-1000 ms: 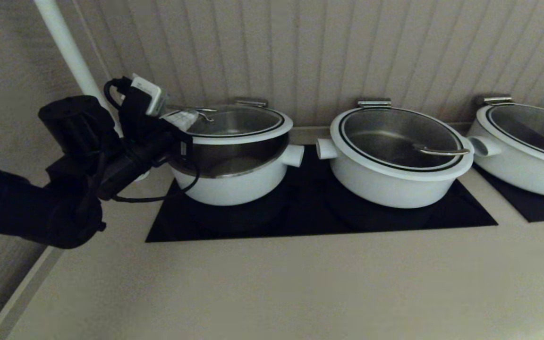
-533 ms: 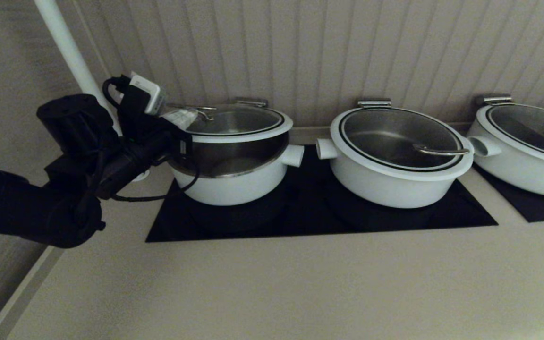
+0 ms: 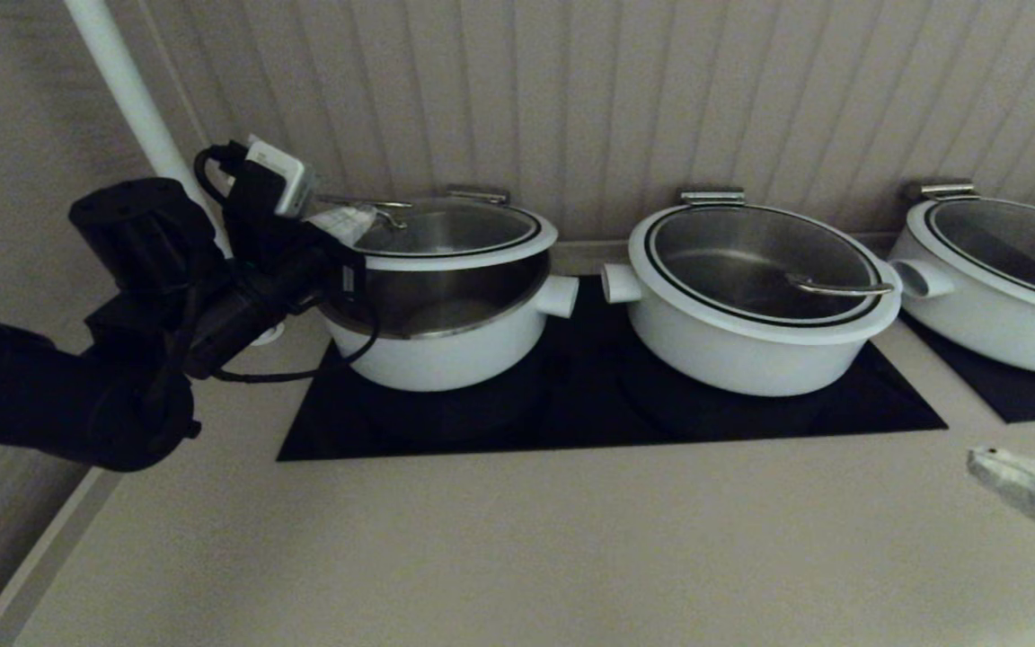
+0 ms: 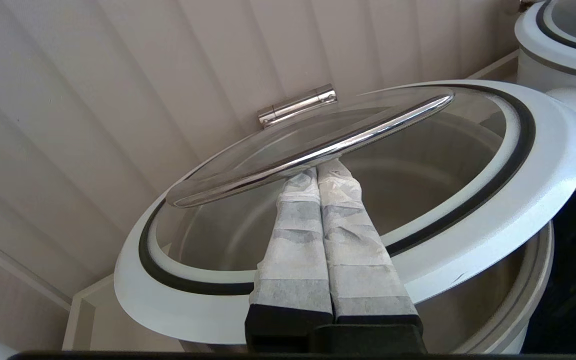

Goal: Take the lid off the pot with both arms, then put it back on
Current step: Hold the pot lid with the right arm

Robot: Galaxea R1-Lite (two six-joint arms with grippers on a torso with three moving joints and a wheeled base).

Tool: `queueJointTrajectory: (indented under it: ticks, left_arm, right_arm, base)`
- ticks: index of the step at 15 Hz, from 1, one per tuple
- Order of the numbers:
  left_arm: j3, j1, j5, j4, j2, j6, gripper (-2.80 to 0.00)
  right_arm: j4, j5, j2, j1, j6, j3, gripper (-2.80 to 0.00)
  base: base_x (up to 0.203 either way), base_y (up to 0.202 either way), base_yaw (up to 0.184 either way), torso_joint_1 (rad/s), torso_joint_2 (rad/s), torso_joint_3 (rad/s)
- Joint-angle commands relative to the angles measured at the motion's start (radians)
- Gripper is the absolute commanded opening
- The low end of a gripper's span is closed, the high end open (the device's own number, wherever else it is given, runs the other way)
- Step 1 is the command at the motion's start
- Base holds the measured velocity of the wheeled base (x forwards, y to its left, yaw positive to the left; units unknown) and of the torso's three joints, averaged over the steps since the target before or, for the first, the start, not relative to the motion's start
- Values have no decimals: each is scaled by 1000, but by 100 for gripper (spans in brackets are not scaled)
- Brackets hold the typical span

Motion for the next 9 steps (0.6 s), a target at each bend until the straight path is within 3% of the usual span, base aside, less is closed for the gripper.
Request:
queueJointTrajectory:
  ticks: [1,3,6,9]
  left_arm:
    - [0,0,-1,-7,1,2,-280]
    - [0,0,0,-8,3,2,-280]
    - [0,0,0,-9,6,-3,-280]
    - [-1,-1,0,-10,11,-3,-280]
  right_arm:
    - [-62,59,188,10,-37,-17,-280]
    - [-133,113,293,69,-88,-45,-280]
    - [-159,130,412,180,-114,-111,-280]
    - [-164,134,506,201,-113,-181,-280]
  base:
    - [0,0,0,0,0,0]
    - [0,0,0,0,0,0]
    - [0,0,0,0,0,0]
    - [0,0,0,0,0,0]
